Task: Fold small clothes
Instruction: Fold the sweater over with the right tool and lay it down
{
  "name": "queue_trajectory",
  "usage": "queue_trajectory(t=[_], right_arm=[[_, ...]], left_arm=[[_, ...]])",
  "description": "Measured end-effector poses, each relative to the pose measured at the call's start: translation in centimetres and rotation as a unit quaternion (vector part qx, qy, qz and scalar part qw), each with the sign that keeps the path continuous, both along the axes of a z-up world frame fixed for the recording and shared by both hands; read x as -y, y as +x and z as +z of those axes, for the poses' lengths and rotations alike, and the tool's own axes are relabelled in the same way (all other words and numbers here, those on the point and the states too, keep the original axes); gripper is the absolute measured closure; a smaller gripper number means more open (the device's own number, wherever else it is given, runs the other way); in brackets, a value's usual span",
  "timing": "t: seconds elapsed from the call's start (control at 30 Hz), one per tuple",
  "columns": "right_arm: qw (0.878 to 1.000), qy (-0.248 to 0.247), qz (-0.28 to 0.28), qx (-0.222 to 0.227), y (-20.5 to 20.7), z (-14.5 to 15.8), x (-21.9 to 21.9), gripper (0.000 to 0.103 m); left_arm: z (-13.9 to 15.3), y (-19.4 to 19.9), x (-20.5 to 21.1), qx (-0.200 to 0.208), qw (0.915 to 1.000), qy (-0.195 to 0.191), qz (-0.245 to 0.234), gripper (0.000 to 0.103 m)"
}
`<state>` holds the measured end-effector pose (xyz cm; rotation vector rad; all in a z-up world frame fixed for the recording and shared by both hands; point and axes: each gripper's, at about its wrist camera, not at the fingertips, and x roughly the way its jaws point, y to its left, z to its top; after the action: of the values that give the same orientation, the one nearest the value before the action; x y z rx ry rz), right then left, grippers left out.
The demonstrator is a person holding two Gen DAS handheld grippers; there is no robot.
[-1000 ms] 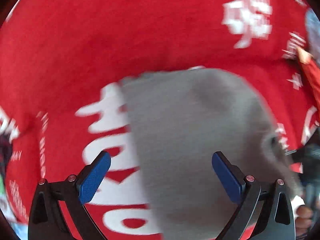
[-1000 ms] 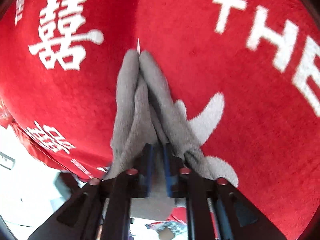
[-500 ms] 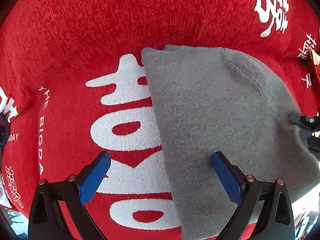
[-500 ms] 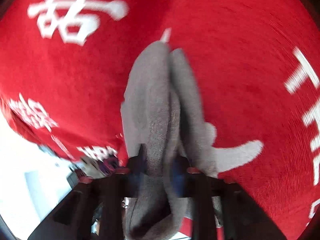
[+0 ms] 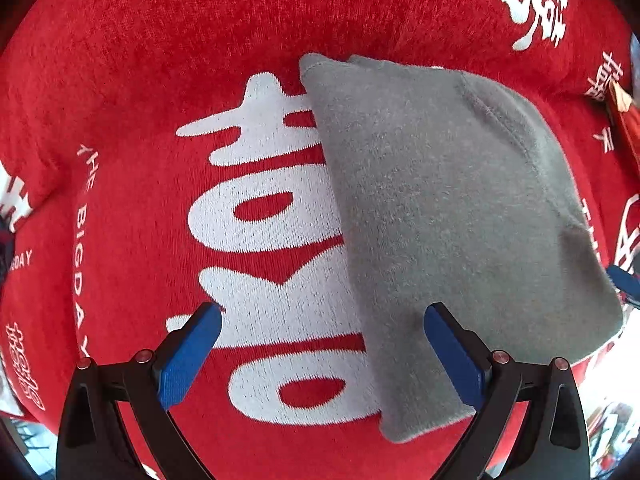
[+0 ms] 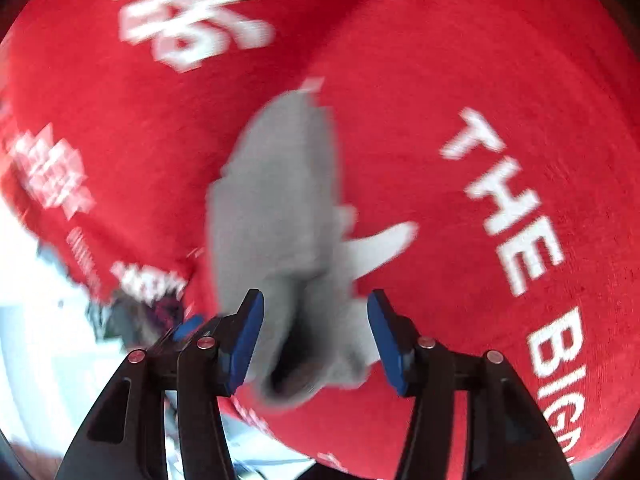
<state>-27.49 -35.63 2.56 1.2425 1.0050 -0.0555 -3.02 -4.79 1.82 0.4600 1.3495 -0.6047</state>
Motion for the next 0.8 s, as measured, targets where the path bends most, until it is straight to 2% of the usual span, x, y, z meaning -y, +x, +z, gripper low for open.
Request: queue_trajectory(t=[0.07, 0.13, 0.23, 0.3, 0.4, 0.47, 0.67, 0.8], right_arm=[[0.999, -0.014, 0.048, 0.008, 1.2, 1.1, -1.6, 0.044], [0.996, -0.014, 0.085, 0.002, 2.4, 0.9, -2.9, 0.047], [0.996, 0.009, 0.090, 0.003, 3.4, -0.2, -4.1, 0.096], [0.997, 0.016, 0.074, -0.010, 2.5, -1.8, -4.4, 0.096], [0.995, -0.001, 0.062, -0.077, 0.5, -5.1, -4.5, 0.096], [0.996, 0.012, 0.045, -0.077, -0.6, -5.9, -4.3, 0.097], [0.993, -0.019, 0.065, -0.093, -0.5, -5.1, -4.5, 0.095], [0.992, -0.036, 0.061, -0.100, 1.1, -4.0, -5.4, 0.094]], left_arm=[[0.2, -0.3, 0.3, -0.007, 0.9999, -0.008, -0.005, 0.001], [0.1, -0.9, 0.9, -0.007, 0.9997, -0.008, -0.020, 0.001], [-0.6, -2.0, 1.6, 0.005, 0.9993, 0.010, -0.036, 0.001], [-1.7, -2.8, 1.4, 0.005, 0.9989, 0.020, -0.043, 0.001], [-2.9, -3.8, 0.4, 0.005, 0.9988, 0.021, -0.044, 0.001], [-3.1, -4.0, -0.2, 0.001, 0.9991, 0.013, -0.039, 0.001], [-2.7, -4.7, -1.0, 0.012, 0.9983, 0.018, -0.055, 0.001], [-2.5, -5.4, -1.3, 0.018, 0.9976, 0.022, -0.063, 0.001]])
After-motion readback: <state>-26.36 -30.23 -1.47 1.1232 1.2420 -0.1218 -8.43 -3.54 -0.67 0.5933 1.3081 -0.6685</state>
